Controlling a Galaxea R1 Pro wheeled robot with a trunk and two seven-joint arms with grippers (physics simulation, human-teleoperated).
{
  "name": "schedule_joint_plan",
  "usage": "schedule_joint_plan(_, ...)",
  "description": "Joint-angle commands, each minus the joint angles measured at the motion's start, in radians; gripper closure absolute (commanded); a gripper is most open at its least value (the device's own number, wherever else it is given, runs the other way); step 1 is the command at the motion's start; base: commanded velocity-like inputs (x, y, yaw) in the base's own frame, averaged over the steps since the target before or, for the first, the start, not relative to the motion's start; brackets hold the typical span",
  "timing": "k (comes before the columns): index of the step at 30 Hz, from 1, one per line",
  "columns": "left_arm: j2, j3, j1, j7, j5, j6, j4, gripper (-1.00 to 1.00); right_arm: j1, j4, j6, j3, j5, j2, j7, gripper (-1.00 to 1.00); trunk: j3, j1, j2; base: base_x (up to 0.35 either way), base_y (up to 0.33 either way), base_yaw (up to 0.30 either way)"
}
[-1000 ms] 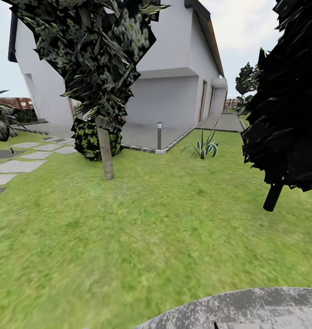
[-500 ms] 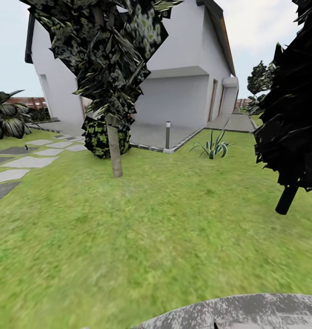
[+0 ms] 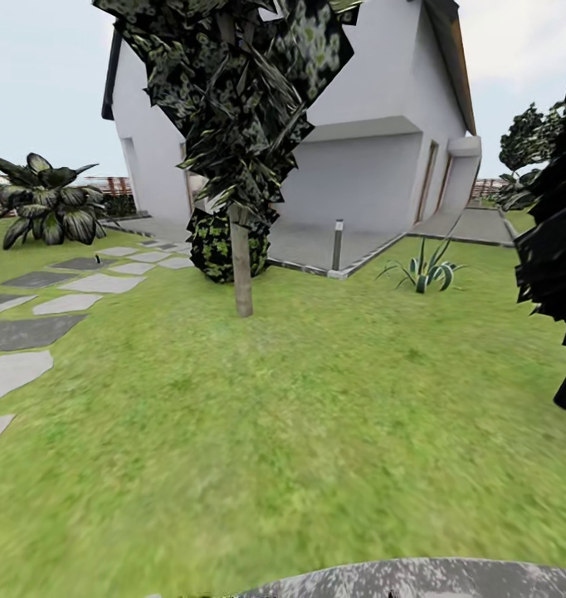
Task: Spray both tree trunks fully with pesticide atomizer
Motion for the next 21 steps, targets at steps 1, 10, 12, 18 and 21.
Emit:
schedule_joint_plan(1, 0.000, 0.000, 0.000, 0.000, 0.000, 0.000, 0.000, -1.00, 0.000, 0.002, 0.000, 0.000, 0.000, 0.000, 0.000, -1.00, -0.003, 0.004, -0.007, 0.000, 0.000, 0.278)
schedule_joint_plan(10, 0.000, 0.000, 0.000, 0.000, 0.000, 0.000, 0.000, -1.00, 0.000, 0.010, 0.000, 0.000, 0.000, 0.000, 0.000, -1.00, -0.031, 0.038, -0.070, 0.000, 0.000, 0.278)
schedule_joint_plan(12, 0.000, 0.000, 0.000, 0.000, 0.000, 0.000, 0.001, -1.00, 0.000, 0.010, 0.000, 0.001, 0.000, 0.001, 0.000, -1.00, -0.038, 0.046, -0.084, 0.000, 0.000, 0.278)
schedule_joint_plan(18, 0.000, 0.000, 0.000, 0.000, 0.000, 0.000, 0.000, -1.00, 0.000, 0.010, 0.000, 0.001, 0.000, 0.001, 0.000, -1.00, -0.056, 0.069, -0.126, 0.000, 0.000, 0.278)
schedule_joint_plan(21, 0.000, 0.000, 0.000, 0.000, 0.000, 0.000, 0.001, -1.00, 0.000, 0.010, 0.000, 0.001, 0.000, 0.001, 0.000, -1.00, -0.066, 0.081, -0.147, 0.000, 0.000, 0.278)
